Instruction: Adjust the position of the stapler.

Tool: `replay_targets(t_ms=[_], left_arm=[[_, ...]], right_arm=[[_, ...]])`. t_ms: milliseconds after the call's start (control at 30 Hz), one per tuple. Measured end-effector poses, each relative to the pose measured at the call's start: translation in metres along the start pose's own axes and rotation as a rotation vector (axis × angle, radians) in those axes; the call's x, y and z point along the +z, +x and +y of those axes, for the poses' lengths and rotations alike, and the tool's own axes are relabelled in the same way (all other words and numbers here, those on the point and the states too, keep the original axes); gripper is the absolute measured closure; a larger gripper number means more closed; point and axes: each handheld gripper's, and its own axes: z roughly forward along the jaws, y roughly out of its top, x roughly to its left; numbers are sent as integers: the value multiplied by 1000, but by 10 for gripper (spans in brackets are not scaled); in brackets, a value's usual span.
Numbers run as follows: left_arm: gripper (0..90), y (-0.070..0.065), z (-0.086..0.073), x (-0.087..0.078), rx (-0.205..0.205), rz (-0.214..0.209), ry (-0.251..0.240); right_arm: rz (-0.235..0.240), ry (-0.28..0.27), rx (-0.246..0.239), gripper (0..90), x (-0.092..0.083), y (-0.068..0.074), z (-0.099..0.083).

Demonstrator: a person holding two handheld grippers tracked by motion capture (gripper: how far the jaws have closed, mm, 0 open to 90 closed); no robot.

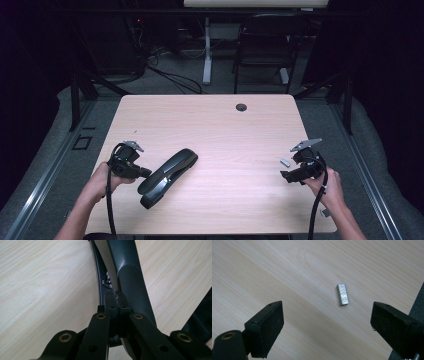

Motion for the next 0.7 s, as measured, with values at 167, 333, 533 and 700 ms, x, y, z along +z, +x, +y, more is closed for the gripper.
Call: replay_targets(t_ms=[167,333,533,700], left_arm=[[900,-5,1,2,13,-18,7],[900,-7,-1,2,20,-53,8],[900,-9,-5,2,27,-76,-6],[900,-14,-5,6,34,-137,-24]], right_arm=[[0,1,0,110,0,0,0],[-4,3,-1,110,-2,0,0],[-1,-2,1,112,-3,-1,-1],[1,-1,14,115,-2,0,0]])
